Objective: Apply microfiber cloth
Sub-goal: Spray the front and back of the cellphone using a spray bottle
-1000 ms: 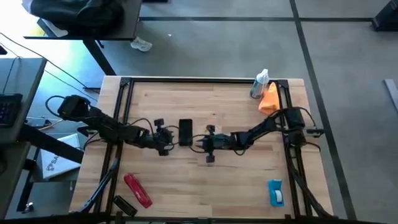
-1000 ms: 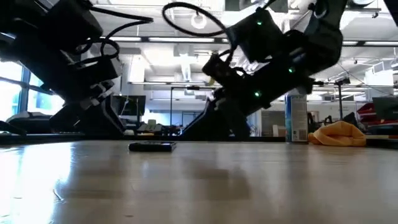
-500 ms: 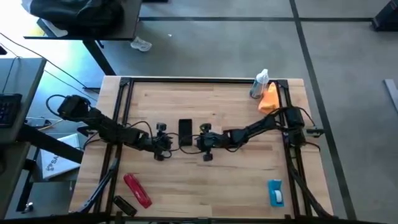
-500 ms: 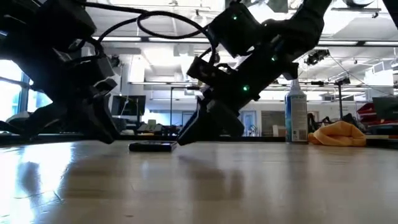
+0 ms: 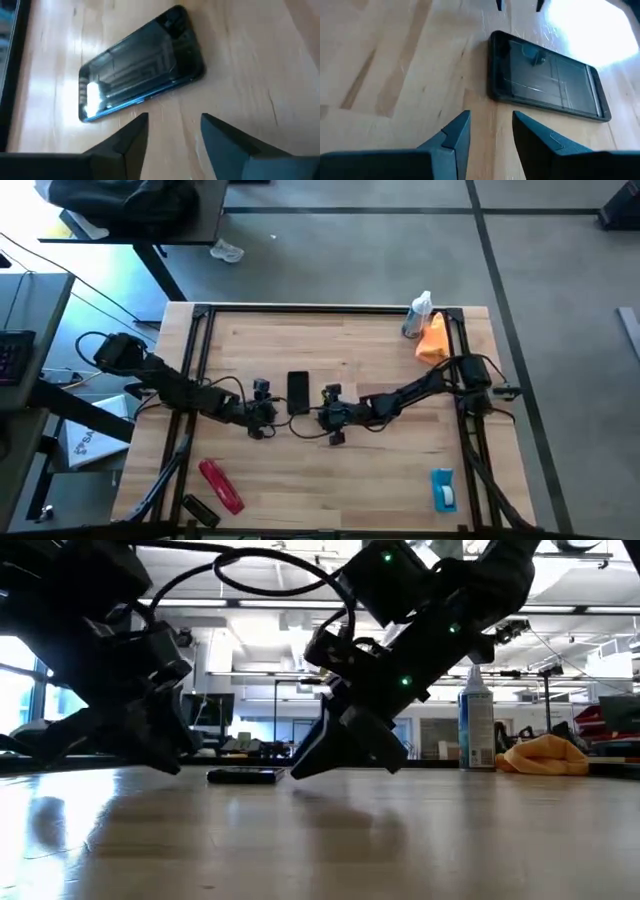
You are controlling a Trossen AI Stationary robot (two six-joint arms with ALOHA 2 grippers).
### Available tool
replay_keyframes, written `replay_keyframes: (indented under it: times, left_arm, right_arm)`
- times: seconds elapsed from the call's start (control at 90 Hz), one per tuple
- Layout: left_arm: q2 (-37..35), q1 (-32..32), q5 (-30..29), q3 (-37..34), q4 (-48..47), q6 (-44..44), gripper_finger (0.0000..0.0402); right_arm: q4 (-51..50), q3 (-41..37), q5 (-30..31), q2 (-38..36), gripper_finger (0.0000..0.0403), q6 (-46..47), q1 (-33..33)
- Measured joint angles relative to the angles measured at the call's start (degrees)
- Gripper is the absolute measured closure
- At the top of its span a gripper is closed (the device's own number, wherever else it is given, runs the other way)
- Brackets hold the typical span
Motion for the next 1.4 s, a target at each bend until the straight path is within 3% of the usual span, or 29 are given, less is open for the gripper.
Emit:
replay_keyframes:
  times: [0.211,0.356,0.622,0.756,1.0,1.156,1.4]
  left_arm:
    - [0.3,2.8,-2.3,0.0,1.0,11.4,0.0237]
    - [3.0,4.3,-1.1,0.0,3.6,23.3,0.0238]
    - [10.9,5.5,-1.8,0.3,15.5,42.2,0.0238]
    - [12.1,5.6,-1.8,0.3,18.7,43.9,0.0239]
    - [12.2,5.2,-2.8,0.2,19.6,43.8,0.0239]
    - [12.2,5.2,-2.6,0.1,19.9,43.8,0.0239]
    - [12.2,6.3,2.9,0.1,20.5,45.6,0.0239]
  right_arm:
    - [-1.1,0.6,7.8,0.0,0.0288,-5.4,-0.9]
    - [-7.6,3.7,7.5,0.0,0.0288,-9.7,-1.8]
    - [-16.6,9.4,6.0,0.0,0.0288,-6.9,-5.5]
    - [-18.5,9.9,4.3,0.0,0.0288,-11.9,-6.0]
    - [-29.9,9.9,9.4,-0.5,0.0288,-16.6,-6.7]
    - [-28.7,9.6,6.3,-0.2,0.0288,-17.5,-6.7]
    - [-26.5,9.7,9.4,1.4,0.0288,-22.4,-6.4]
